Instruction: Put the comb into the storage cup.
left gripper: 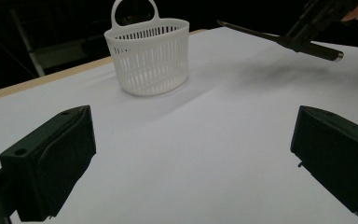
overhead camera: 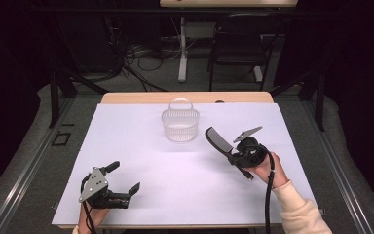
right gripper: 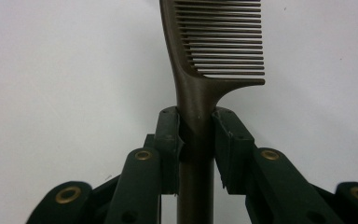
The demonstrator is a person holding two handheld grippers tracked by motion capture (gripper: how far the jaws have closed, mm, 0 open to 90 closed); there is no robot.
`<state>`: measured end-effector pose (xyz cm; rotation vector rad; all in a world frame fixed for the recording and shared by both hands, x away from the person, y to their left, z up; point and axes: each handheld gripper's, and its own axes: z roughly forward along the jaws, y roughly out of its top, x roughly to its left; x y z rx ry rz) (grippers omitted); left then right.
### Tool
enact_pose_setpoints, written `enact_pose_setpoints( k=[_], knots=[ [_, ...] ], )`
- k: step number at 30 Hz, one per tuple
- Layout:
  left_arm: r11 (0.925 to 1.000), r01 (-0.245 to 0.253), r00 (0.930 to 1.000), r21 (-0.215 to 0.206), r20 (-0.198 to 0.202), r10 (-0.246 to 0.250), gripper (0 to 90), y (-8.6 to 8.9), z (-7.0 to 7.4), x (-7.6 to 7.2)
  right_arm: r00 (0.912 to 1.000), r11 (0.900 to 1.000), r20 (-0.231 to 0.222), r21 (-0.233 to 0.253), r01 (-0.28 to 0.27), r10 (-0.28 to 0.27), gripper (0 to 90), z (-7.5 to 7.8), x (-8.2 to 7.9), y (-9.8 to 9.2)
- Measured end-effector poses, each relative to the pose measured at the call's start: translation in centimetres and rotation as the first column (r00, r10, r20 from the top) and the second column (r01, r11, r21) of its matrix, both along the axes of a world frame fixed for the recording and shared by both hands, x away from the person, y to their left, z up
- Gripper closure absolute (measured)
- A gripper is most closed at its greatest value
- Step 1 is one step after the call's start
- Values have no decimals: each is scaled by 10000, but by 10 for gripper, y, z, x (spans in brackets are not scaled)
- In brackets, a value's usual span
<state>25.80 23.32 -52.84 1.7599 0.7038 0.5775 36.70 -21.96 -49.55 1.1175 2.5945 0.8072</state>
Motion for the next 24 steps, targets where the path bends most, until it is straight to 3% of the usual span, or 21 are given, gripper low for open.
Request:
enact_pose_setpoints(
  k=[24],
  knots=[
    [10000, -34, 10000, 8, -43, 34, 0, -1, 0, 1, 9949, 9979, 918, 545, 361, -410, 727, 8, 2, -1]
  ],
)
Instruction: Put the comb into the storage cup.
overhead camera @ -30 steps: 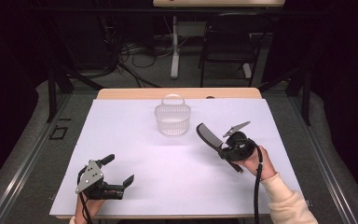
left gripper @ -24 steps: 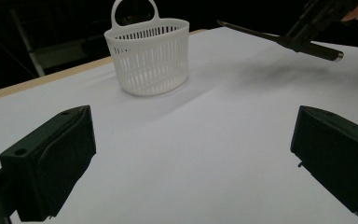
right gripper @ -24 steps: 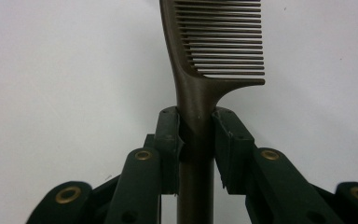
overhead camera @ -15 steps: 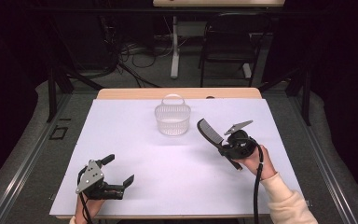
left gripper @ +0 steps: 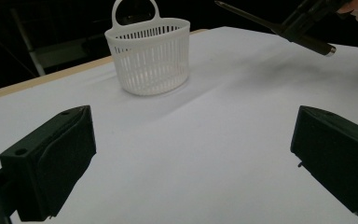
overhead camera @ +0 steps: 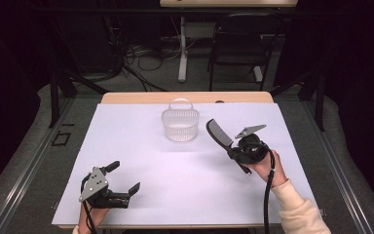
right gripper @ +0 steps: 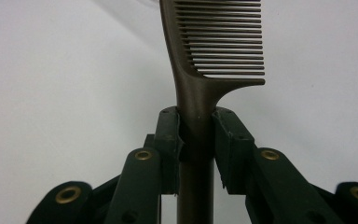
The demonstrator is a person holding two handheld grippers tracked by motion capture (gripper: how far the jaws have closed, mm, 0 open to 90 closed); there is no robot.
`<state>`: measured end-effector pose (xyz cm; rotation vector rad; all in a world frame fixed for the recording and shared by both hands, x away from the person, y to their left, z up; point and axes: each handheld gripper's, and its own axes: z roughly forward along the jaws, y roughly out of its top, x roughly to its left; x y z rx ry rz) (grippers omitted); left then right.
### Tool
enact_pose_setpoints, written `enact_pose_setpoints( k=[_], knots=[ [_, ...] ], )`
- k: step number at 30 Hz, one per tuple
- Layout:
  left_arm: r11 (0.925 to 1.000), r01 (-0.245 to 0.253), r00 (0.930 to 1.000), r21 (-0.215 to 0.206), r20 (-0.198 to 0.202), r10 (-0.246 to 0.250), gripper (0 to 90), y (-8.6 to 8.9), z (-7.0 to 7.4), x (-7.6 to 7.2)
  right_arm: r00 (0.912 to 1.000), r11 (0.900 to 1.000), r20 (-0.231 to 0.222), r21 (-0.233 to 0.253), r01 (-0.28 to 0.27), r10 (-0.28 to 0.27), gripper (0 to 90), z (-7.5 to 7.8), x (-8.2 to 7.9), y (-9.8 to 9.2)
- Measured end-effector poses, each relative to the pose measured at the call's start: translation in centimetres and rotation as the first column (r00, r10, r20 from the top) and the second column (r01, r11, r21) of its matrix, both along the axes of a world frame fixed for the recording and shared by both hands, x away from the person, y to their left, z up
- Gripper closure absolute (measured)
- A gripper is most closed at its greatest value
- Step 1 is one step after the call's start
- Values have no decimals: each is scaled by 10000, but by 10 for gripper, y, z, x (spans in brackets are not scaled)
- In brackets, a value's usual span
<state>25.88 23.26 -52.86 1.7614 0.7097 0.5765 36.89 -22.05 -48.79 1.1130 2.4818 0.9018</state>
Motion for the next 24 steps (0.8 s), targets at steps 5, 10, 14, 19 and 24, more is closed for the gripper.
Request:
enact_pose_setpoints(
  k=[5, 10, 14, 19, 24],
  knots=[
    [10000, 24, 10000, 24, 15, -24, 0, -1, 0, 0, 9999, 9999, 121, 114, 76, -77, 727, 3, -1, -1],
    [10000, 11, 10000, 11, -1, -11, 0, -1, 0, 0, 9994, 9997, 321, 230, 110, -118, 727, 5, -1, -1],
    [10000, 9, 10000, 13, 5, -9, 0, -1, 0, 0, 9988, 9995, 461, 276, 124, -136, 727, 5, -1, 1],
    [10000, 32, 10000, 64, -27, -32, 0, -1, 0, 0, 9987, 9992, 488, 377, 111, -130, 727, 6, 1, 2],
    [10000, 23, 10000, 65, -24, -23, 0, -1, 0, 0, 9975, 9987, 687, 505, 115, -150, 727, 6, 2, 4]
  ],
)
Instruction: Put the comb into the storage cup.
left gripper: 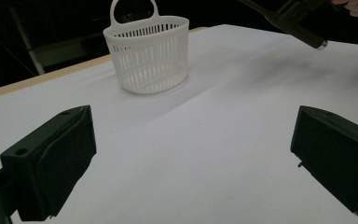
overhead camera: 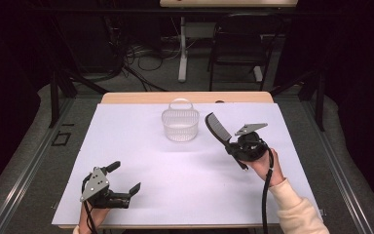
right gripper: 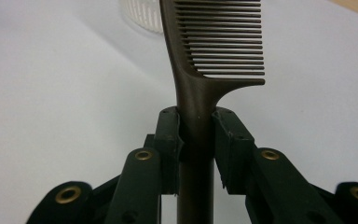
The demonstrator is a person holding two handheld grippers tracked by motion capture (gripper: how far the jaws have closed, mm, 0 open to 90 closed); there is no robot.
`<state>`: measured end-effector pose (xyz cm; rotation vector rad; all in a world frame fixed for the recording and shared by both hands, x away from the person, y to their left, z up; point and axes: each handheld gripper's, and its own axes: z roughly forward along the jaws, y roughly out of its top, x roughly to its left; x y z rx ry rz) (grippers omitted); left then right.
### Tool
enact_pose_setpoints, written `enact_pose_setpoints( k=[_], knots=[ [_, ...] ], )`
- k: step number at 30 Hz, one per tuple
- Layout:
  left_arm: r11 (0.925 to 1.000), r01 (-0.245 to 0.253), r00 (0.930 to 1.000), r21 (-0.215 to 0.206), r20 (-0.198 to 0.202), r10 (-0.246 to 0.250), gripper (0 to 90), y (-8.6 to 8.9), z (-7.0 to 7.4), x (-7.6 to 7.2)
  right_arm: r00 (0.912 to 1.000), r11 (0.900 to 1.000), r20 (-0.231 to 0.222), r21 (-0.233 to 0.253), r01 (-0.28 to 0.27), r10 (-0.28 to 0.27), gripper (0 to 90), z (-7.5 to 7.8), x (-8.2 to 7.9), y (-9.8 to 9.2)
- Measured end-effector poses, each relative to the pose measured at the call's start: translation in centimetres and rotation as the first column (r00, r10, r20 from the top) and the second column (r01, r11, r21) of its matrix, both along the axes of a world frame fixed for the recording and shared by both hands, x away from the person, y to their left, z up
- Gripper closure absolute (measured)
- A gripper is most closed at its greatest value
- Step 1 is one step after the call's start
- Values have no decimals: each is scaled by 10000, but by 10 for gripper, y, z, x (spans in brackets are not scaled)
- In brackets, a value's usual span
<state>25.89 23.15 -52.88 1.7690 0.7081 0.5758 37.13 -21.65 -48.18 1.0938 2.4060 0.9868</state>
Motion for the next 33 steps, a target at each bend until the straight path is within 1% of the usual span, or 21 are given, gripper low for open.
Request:
enact_pose_setpoints(
  k=[8, 16, 25, 33],
  knots=[
    [10000, -10, 10000, -16, 20, 10, 0, 0, 0, 0, 9996, 9997, 296, 229, 0, -7, 727, 5, 2, 4],
    [10000, -24, 10000, -29, 26, 24, 0, 0, 0, 0, 9988, 9988, 478, 479, 69, -91, 727, 8, 3, 6],
    [10000, -20, 10000, -34, 24, 21, 0, 0, 0, 0, 9979, 9984, 640, 556, 20, -56, 727, 9, 5, 8],
    [10000, -19, 10000, -81, 18, 19, 0, 0, 0, 0, 9964, 9978, 851, 660, 2, -58, 727, 14, 7, 7]
  ],
)
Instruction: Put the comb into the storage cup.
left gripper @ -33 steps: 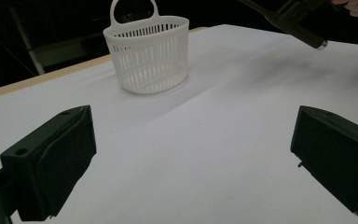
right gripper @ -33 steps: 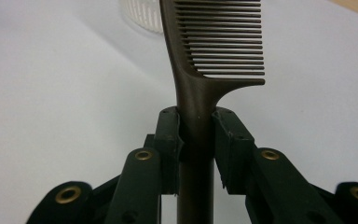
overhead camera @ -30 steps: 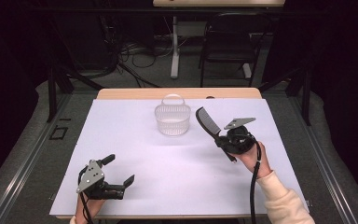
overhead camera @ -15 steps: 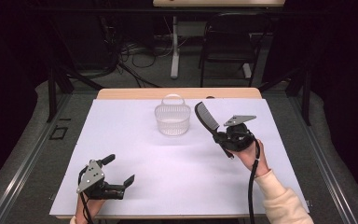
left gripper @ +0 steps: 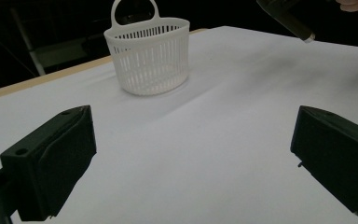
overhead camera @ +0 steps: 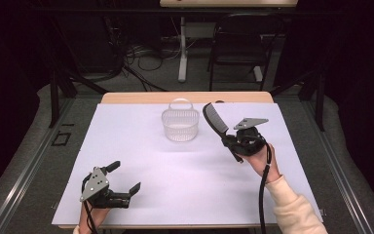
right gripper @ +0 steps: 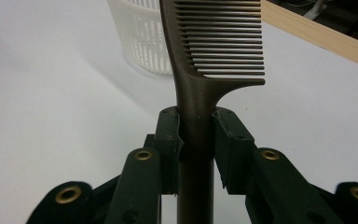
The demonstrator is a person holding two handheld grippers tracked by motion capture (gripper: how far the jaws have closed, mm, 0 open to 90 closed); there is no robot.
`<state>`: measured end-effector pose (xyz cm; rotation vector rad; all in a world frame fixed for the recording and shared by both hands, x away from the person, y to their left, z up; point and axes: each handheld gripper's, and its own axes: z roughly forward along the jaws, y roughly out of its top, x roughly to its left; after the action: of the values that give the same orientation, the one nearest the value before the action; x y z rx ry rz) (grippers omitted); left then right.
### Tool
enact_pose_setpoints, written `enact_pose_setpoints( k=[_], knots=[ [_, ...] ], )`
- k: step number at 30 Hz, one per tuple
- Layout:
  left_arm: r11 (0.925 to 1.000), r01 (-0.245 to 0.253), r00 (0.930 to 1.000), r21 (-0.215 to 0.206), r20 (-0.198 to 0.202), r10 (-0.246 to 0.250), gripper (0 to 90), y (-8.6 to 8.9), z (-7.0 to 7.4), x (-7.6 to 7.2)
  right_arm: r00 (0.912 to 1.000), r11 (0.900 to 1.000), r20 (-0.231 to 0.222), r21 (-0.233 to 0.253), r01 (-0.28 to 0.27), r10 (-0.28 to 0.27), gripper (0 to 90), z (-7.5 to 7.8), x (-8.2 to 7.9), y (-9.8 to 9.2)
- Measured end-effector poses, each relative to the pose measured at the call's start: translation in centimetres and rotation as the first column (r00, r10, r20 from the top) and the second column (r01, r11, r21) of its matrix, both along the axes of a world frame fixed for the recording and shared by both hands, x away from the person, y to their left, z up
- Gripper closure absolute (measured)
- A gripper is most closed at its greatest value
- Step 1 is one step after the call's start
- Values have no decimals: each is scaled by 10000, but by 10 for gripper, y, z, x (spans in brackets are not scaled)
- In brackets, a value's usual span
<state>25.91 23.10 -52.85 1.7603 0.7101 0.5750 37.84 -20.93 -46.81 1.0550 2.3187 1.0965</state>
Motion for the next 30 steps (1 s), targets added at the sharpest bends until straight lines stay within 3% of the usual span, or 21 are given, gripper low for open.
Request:
enact_pose_setpoints(
  k=[30],
  knots=[
    [10000, -7, 10000, -26, 32, 7, 0, 1, 0, -1, 9990, 9990, 433, 441, -89, 70, 728, 12, 9, 6]
  ],
)
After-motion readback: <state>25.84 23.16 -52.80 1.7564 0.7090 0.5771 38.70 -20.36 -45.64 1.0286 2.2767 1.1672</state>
